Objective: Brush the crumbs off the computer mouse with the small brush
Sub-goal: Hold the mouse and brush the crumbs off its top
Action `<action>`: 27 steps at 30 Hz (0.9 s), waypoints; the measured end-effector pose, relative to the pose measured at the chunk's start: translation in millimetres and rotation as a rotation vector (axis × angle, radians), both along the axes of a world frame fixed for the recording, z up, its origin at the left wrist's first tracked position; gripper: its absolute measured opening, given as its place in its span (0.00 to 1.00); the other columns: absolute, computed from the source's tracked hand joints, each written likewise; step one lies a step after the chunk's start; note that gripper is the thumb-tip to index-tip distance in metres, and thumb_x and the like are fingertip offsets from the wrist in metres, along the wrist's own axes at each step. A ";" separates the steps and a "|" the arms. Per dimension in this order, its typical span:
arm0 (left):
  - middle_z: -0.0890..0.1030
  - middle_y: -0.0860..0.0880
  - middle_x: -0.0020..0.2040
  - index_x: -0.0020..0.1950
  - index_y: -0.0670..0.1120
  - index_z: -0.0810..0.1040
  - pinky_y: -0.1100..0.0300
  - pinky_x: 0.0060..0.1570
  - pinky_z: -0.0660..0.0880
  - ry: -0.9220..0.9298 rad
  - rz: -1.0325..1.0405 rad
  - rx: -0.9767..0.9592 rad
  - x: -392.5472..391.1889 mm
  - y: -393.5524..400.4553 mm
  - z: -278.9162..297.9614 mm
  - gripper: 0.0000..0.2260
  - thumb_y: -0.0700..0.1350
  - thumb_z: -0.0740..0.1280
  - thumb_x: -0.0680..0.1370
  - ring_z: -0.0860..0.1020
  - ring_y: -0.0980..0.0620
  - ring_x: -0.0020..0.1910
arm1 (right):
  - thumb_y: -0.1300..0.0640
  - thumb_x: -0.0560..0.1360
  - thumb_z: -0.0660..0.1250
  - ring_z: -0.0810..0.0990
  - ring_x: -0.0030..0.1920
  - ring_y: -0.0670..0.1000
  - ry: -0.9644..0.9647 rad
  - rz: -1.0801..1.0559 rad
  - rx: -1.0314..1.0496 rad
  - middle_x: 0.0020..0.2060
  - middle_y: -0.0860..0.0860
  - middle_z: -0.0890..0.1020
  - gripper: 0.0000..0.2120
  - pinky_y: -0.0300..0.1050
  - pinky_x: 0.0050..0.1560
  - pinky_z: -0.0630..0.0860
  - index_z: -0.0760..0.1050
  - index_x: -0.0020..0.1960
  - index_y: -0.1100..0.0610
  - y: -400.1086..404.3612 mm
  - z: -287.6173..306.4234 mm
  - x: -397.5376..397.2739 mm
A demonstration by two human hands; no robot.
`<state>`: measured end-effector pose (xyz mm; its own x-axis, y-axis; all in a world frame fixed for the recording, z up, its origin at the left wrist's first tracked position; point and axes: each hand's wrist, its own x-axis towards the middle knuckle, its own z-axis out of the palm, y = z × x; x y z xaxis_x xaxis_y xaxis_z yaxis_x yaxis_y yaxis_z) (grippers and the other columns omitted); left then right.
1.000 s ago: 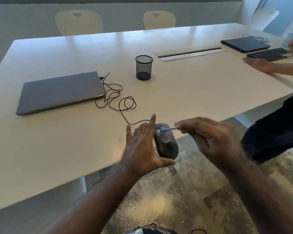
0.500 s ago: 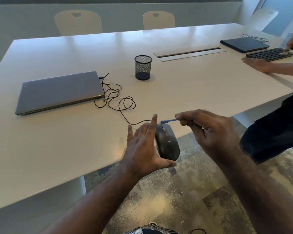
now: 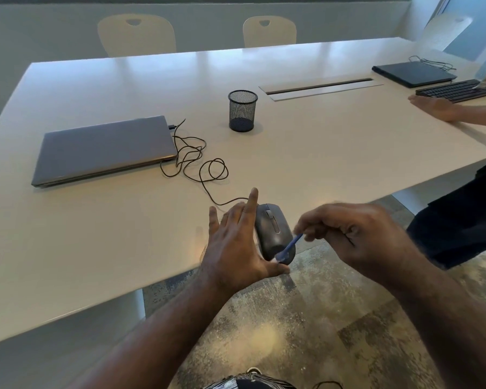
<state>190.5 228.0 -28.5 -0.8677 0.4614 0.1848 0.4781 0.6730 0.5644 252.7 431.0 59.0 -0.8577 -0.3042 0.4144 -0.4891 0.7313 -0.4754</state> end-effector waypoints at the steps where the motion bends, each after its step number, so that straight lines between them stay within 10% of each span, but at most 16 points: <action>1: 0.59 0.48 0.77 0.78 0.54 0.32 0.41 0.75 0.37 -0.001 -0.001 -0.001 0.1 1.0 0.0 0.66 0.73 0.74 0.58 0.53 0.52 0.77 | 0.68 0.73 0.70 0.83 0.41 0.40 0.029 -0.038 -0.050 0.40 0.45 0.84 0.12 0.38 0.41 0.81 0.83 0.52 0.55 -0.8 0.0 -0.9; 27: 0.59 0.51 0.77 0.77 0.57 0.30 0.39 0.75 0.39 -0.015 -0.071 -0.004 -2.3 -0.8 0.9 0.64 0.75 0.70 0.58 0.53 0.53 0.77 | 0.68 0.75 0.68 0.84 0.46 0.51 0.306 -0.164 0.103 0.50 0.52 0.85 0.10 0.49 0.46 0.81 0.82 0.54 0.59 12.1 -20.9 -28.6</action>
